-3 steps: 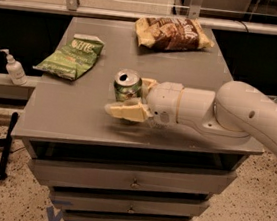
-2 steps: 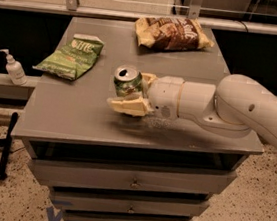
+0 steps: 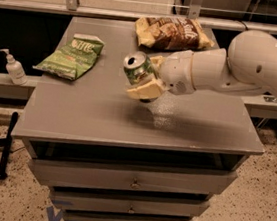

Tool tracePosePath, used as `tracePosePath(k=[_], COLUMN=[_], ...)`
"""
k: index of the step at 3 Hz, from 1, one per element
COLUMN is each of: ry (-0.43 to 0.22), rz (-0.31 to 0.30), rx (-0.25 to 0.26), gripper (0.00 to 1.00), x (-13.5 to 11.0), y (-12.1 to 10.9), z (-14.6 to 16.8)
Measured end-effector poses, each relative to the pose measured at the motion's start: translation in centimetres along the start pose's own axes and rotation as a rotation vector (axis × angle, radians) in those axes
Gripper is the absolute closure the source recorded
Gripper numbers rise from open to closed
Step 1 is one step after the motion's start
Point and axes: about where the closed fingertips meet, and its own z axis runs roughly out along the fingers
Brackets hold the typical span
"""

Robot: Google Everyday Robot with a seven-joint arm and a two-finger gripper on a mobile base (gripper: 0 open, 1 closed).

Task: Knock green can over

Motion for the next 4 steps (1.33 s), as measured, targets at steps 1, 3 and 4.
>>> tracePosePath(k=[1, 3, 4], ry=[0.204, 0.443, 0.443], rz=[-0.095, -0.216, -0.216], rx=[-0.116, -0.299, -0.299], gripper=[1.00, 1.00, 0.82], x=[2.4, 5.6, 5.2], y=[-0.6, 1.4, 1.3], z=[-0.2, -0.9, -1.1])
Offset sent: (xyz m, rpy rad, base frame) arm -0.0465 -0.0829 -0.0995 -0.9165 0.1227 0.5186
